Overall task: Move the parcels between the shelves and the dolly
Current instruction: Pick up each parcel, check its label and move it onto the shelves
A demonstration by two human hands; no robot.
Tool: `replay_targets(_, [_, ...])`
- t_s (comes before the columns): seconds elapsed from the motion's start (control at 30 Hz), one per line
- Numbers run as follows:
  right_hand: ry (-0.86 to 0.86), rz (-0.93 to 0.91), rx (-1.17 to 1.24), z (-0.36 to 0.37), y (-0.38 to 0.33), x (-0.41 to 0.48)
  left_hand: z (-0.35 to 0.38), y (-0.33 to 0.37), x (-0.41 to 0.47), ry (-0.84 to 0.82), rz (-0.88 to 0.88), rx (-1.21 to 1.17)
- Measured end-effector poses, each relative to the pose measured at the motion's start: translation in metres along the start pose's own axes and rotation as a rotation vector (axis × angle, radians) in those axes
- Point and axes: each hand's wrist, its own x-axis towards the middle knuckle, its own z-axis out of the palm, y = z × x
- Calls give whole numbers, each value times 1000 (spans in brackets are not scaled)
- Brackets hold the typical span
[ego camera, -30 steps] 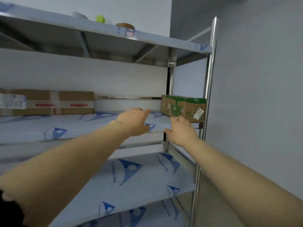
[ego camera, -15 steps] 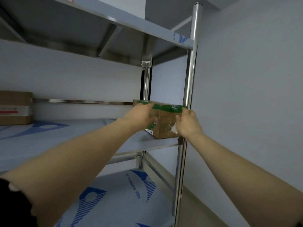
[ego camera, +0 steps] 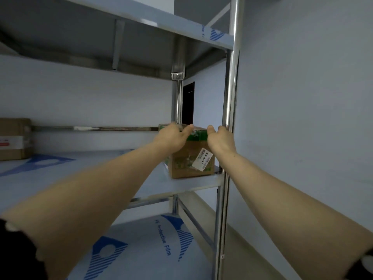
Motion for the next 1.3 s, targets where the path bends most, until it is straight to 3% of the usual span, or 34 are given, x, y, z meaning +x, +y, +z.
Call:
replay_targets(0.2, [-112, 212, 428, -4, -2, 4, -23, -2, -2, 102, -226, -47])
replay_targets(0.67, [-552, 375, 689, -14, -11, -28, -69, -8, -62, 34, -588, -611])
replay_targets(0.9, [-645, 219, 772, 2, -19, -79, -94, -16, -130, 148, -655, -652])
replay_targets(1.3, [-1090, 27, 790, 87, -87, -263, -204, -66, -324, 425, -824, -480])
